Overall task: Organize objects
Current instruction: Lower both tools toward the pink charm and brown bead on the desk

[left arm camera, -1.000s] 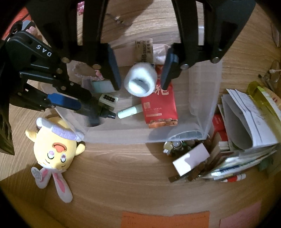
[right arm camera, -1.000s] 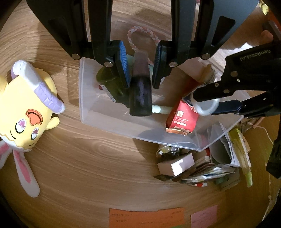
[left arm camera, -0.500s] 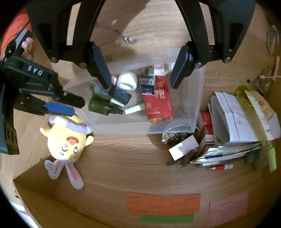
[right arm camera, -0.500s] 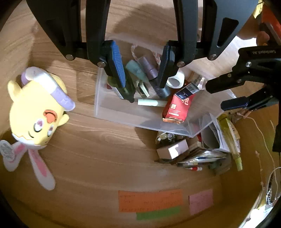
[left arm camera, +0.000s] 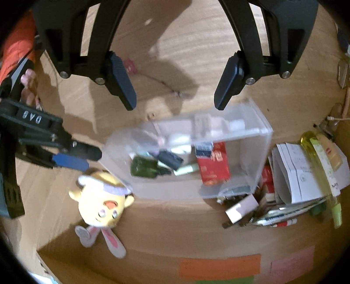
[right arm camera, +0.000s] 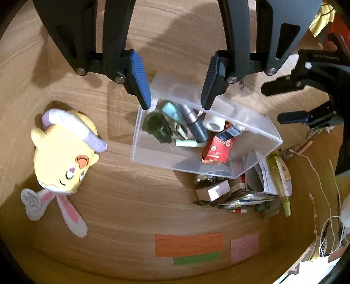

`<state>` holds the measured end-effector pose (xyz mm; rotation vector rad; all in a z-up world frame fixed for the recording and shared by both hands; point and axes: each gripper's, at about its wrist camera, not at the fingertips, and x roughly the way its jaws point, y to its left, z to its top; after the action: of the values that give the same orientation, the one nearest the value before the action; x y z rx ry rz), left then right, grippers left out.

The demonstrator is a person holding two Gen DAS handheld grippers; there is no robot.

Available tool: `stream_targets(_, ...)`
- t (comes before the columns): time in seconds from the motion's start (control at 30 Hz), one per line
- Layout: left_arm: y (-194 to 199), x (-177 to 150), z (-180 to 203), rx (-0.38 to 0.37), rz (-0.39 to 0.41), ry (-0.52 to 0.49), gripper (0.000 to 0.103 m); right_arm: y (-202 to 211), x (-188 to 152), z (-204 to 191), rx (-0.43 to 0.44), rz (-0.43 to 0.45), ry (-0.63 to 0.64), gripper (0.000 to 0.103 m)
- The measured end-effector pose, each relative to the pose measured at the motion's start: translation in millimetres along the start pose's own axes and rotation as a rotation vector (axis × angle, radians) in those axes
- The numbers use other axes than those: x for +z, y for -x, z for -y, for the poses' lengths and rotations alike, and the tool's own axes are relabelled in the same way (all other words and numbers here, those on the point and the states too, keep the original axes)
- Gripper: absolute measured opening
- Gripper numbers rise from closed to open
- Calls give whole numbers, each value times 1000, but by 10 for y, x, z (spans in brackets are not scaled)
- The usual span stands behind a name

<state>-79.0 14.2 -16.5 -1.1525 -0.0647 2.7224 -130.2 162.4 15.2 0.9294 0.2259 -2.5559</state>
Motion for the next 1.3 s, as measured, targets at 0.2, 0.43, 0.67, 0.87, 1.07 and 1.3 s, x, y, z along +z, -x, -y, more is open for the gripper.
stream_targets(0.2, -144, -192, 145, -31, -85, -14, 77, 44, -113, 55, -10, -9, -17, 56)
stream_targets(0.43, -356, -332, 346, -62, -161, -34, 77, -43, -182, 84, -10, -37, -26, 61)
stream_targets(0.67, -386, -387, 503, -77, -165, -87, 52, -247, -259, 32, 5, -92, -23, 61)
stream_targets(0.87, -342, -468, 539, -129, -157, -124, 21, -419, -283, -97, 15, -121, 8, 61)
stream_targets(1.07, -289, -479, 400, -106, -144, -101, 18, -600, -271, -249, 34, -157, 47, 52)
stream_targets(1.3, -208, -474, 33, -70, -133, -9, 6, -847, -257, -411, 93, -218, 42, 40)
